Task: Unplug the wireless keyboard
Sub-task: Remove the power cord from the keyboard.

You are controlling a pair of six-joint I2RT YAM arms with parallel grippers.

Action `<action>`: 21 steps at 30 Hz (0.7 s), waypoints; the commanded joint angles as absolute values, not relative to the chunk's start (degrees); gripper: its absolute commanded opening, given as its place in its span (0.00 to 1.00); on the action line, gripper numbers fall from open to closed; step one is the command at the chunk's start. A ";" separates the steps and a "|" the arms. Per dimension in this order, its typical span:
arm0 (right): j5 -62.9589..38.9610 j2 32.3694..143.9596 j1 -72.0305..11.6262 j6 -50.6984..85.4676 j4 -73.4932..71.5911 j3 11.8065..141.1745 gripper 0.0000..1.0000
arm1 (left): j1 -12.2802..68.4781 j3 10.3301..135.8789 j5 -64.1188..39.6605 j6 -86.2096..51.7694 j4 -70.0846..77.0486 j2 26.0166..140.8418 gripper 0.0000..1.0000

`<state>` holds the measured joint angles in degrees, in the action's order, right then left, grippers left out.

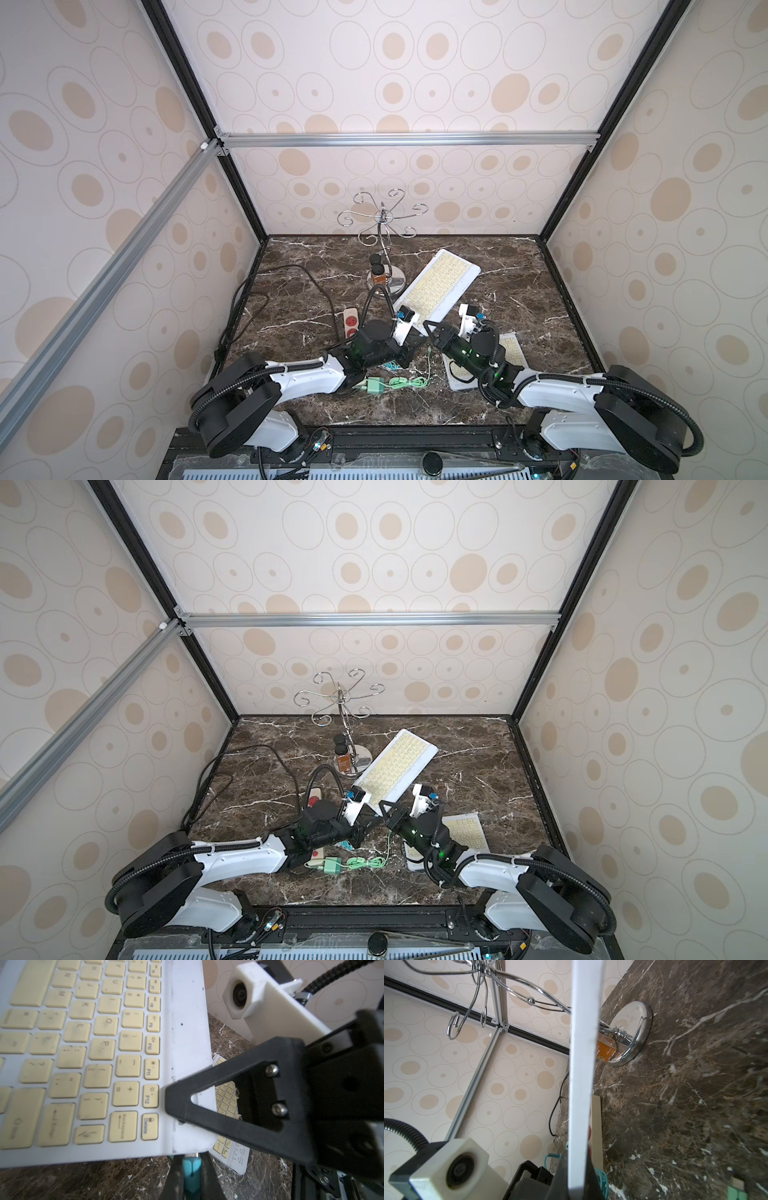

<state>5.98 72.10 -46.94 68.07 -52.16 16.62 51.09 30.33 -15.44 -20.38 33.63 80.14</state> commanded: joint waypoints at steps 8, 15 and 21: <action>25.81 73.94 -45.18 76.25 -53.24 12.73 0.00 | 51.92 29.72 -21.55 -22.50 36.29 79.85 0.00; 25.58 74.43 -45.26 75.49 -49.51 14.70 0.00 | 51.94 30.26 -20.81 -21.96 35.50 80.12 0.00; 32.51 73.49 -44.96 87.72 -38.52 13.34 0.00 | 51.94 29.89 -13.24 -20.03 31.18 79.56 0.00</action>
<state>26.98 74.65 -44.97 79.85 -44.88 12.86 51.75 29.61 -17.41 -21.52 33.10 80.14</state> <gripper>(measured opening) 0.083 0.105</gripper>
